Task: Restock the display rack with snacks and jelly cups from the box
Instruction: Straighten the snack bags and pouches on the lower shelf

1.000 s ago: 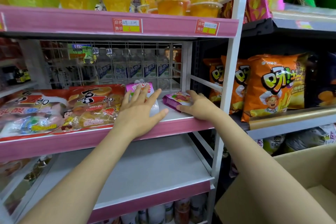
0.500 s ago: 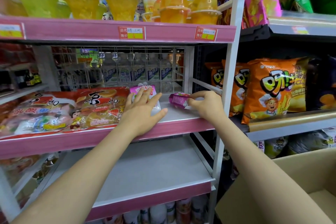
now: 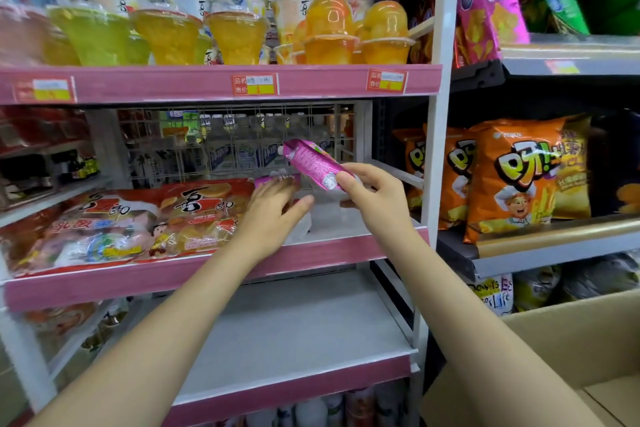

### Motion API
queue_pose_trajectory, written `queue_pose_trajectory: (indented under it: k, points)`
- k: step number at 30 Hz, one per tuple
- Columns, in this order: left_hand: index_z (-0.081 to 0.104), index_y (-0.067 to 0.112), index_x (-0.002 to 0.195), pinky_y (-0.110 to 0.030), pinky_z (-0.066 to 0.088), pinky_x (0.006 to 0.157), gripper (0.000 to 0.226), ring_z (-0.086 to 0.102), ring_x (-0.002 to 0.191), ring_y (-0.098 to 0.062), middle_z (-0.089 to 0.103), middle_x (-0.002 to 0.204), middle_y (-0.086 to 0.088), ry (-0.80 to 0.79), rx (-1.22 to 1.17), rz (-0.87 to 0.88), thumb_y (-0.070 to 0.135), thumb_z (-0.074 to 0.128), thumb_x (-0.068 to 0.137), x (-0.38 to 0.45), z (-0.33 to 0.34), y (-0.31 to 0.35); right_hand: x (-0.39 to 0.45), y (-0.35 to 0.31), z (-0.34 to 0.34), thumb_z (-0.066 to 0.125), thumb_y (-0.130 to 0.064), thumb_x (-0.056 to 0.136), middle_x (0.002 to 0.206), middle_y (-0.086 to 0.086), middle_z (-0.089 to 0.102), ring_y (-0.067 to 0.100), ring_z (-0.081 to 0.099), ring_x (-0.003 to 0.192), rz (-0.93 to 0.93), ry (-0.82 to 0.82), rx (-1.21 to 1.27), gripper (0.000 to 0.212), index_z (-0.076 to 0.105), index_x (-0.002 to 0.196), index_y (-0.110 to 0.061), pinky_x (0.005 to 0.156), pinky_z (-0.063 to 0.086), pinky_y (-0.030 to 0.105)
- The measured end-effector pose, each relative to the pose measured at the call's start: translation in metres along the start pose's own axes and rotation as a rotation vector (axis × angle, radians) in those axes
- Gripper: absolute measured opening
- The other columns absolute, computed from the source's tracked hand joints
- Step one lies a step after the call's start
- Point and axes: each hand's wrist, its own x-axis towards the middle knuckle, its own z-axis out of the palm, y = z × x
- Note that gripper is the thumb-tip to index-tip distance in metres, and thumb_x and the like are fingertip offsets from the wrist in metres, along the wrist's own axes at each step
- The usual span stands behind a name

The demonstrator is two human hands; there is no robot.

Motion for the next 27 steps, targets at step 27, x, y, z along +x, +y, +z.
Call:
queue_pose_trajectory:
  k: [27]
  points:
    - [0.053,0.017,0.128,-0.035,0.057,0.086,0.058,0.072,0.100,-0.026,0.074,0.109,-0.010,-0.119,-0.979,-0.427,0.009,0.080,0.077,-0.037,-0.042,-0.003,-0.014,-0.008,0.038,0.076,-0.016,0.086,0.100,0.011,0.076,0.021,0.071,0.079,0.365,-0.428,0.147,0.030,0.068,0.112,-0.005,0.061,0.056,0.035]
